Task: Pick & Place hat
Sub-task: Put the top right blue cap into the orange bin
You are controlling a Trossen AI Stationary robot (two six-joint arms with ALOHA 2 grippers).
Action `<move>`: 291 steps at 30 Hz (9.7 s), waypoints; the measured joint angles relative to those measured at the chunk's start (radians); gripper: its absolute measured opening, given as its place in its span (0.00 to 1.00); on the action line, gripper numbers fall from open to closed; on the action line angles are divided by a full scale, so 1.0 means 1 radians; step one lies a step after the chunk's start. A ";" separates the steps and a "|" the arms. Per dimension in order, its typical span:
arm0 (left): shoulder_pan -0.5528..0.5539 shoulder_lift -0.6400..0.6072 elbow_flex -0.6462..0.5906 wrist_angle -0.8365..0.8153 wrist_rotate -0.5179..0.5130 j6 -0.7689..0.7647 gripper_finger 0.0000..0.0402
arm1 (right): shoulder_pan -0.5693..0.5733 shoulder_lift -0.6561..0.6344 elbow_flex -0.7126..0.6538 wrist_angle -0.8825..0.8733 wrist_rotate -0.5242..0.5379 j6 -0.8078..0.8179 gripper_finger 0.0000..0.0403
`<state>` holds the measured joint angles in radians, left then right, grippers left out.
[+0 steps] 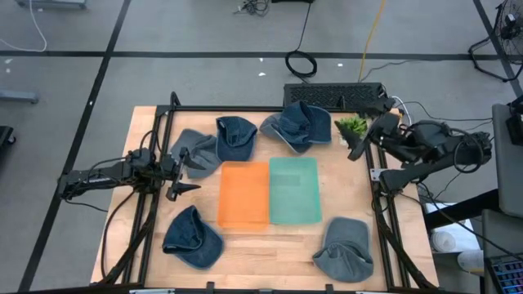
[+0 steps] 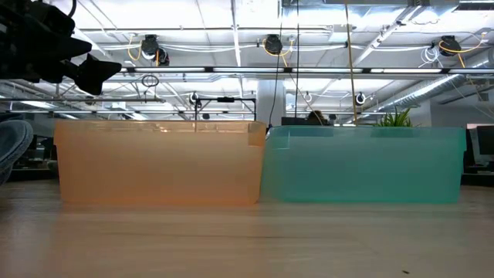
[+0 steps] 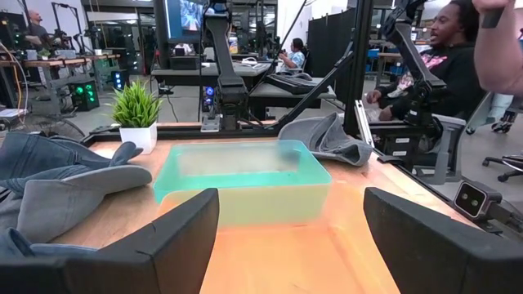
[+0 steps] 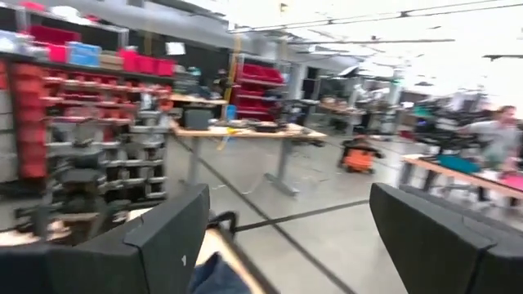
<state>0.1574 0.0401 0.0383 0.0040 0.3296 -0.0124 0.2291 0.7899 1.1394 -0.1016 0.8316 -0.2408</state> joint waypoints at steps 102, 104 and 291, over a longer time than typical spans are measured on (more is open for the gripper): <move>0.000 0.000 0.000 0.000 0.000 0.000 0.77 | -0.792 0.352 0.056 -0.192 -0.357 -0.781 0.81; 0.000 0.000 0.000 0.000 0.000 0.000 0.77 | -0.815 0.369 0.065 -0.247 -0.385 -0.738 0.81; 0.000 0.000 0.000 0.000 0.000 0.000 0.77 | -0.555 0.228 -0.277 -0.028 -0.334 -0.405 0.00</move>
<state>0.1574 0.0402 0.0383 0.0040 0.3297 -0.0124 -0.3261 1.0182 0.8627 -0.1300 0.4976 -0.6456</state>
